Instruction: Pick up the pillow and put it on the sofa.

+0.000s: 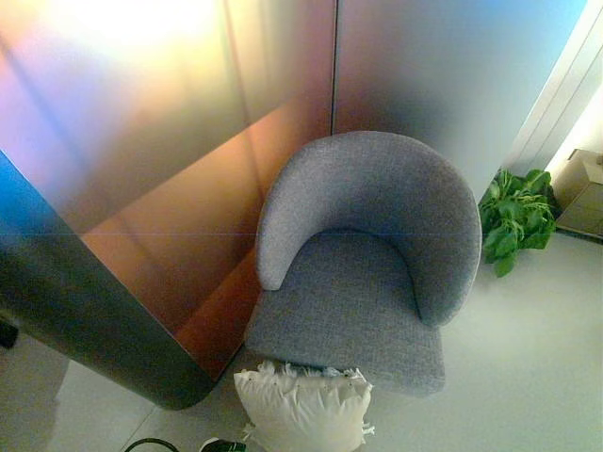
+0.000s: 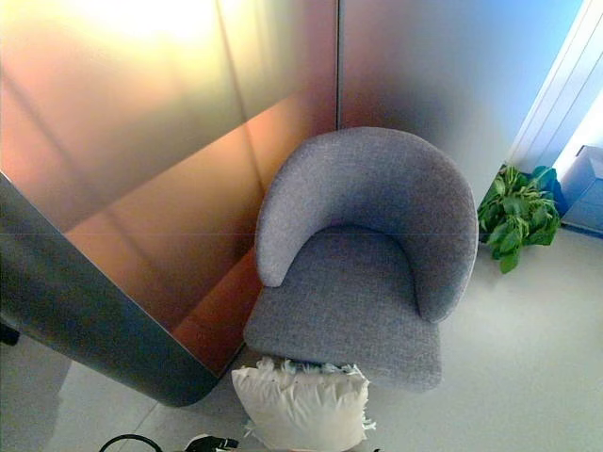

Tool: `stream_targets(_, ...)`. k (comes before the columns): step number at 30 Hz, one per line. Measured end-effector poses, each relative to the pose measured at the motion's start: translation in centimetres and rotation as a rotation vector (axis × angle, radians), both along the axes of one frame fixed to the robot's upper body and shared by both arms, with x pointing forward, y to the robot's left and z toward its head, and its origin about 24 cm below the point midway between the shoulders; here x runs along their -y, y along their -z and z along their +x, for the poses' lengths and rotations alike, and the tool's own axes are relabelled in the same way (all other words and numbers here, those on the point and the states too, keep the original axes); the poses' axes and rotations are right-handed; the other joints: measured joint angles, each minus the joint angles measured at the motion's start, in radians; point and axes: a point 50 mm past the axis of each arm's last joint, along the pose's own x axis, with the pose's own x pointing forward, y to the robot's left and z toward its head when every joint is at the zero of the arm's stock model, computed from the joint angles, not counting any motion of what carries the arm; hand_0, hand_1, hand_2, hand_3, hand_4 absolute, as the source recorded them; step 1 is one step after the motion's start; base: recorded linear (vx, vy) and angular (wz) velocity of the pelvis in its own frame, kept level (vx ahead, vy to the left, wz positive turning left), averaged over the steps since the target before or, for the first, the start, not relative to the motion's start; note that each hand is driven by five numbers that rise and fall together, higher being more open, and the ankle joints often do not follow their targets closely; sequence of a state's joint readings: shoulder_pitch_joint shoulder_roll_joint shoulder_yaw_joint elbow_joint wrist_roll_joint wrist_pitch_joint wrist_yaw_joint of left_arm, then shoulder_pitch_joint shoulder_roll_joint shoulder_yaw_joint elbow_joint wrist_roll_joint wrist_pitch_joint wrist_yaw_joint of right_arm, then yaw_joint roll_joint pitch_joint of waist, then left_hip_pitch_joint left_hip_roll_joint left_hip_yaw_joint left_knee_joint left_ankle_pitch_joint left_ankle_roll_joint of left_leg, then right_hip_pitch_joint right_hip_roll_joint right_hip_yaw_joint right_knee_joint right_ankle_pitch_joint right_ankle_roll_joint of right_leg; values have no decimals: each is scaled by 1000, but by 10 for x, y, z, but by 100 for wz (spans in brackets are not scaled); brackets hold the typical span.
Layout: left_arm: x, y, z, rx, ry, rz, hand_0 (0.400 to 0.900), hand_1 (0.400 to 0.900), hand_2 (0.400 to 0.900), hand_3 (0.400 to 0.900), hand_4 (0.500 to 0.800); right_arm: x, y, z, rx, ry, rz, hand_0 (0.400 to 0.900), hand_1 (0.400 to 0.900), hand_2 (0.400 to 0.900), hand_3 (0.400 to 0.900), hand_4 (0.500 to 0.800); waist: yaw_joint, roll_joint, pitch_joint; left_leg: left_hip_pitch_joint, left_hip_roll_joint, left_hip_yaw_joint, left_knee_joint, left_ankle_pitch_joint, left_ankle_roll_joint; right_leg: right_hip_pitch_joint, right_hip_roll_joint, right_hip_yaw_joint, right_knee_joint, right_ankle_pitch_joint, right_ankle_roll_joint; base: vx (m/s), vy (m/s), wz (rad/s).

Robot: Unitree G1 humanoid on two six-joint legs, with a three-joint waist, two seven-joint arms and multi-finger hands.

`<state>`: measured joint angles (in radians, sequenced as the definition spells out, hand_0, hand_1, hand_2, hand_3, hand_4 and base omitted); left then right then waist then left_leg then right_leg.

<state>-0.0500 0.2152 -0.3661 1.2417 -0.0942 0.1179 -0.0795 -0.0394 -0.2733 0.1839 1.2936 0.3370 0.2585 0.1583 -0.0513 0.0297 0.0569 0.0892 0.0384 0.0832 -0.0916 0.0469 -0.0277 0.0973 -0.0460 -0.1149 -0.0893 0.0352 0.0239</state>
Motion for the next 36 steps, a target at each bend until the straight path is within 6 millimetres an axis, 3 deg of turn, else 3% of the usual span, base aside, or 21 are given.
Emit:
stream_targets(16,-2,-1,2,14,-2,37,900,900,900,900,800,0,-1,4,-1,-1,1,900,900,900,900,800,0,-1,9,-6,1,6,0,-2,-1,-12,0,6,0,0,0,21,4,-1)
stream_targets(21,-6,-3,10,33,-5,99,900,900,900,900,800,7,-5,14,14,-18,-5,900,900,900,900,800,-3,15,31,-31,0,8,8,1,1,-39,-1,9,1,3,2,-44,65,-2)
stream_targets(27,-18,-15,44,134,1,187,900,900,900,900,800,26,-17,40,59,-46,-44,900,900,900,900,800,-6,64,112,-109,-8,8,10,23,9,-111,-8,10,4,28,1,-109,74,3)
stream_targets(36,-50,-61,126,376,-15,288,900,900,900,900,800,30,-46,113,199,-83,-52,900,900,900,900,800,-7,79,280,-243,-10,6,11,69,12,-245,-3,9,8,66,3,-123,-21,1)
